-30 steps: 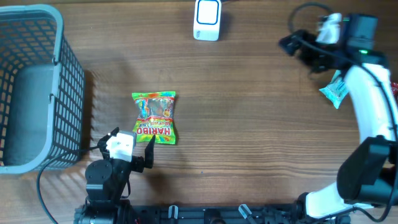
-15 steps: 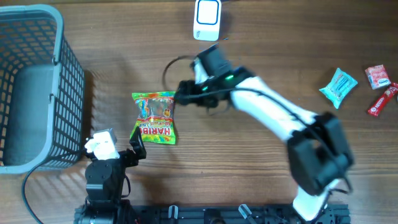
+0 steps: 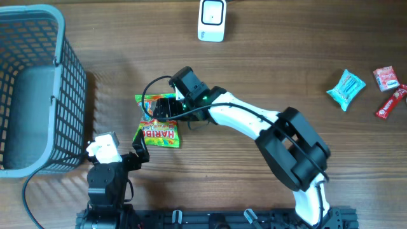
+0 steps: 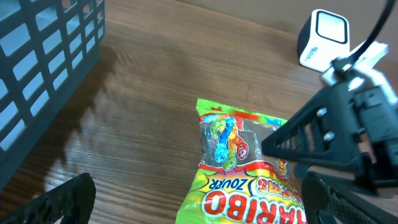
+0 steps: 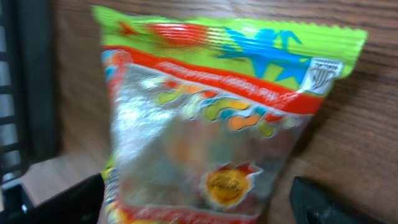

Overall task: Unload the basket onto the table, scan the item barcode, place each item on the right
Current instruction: 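Reach the right gripper to the green Haribo bag and grasp it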

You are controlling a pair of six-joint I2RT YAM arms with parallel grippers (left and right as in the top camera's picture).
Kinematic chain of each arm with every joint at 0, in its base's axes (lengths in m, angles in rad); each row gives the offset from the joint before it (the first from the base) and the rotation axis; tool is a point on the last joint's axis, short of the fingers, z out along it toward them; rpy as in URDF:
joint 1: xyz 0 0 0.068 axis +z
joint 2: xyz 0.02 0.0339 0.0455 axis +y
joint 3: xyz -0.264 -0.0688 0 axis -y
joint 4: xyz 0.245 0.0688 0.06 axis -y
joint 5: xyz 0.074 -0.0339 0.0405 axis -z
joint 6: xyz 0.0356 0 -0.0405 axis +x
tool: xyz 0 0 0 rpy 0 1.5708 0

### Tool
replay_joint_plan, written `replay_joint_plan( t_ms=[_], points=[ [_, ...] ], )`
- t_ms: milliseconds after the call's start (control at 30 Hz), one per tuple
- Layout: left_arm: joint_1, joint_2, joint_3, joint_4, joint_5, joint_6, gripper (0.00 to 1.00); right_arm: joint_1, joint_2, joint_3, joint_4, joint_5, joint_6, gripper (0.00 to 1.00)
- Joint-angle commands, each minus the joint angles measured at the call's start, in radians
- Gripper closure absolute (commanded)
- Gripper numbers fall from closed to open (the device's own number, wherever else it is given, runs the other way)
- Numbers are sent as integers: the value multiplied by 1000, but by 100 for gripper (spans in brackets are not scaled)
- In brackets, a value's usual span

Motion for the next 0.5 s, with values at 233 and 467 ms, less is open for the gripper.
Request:
replay_joint_plan(
  t_ms=[233, 467],
  points=[
    [5, 1, -2, -1, -14, -13, 0, -31, 73, 2, -82, 61, 43, 95],
    [5, 1, -2, -1, -14, -13, 0, -261, -133, 2, -425, 195, -95, 96]
  ],
)
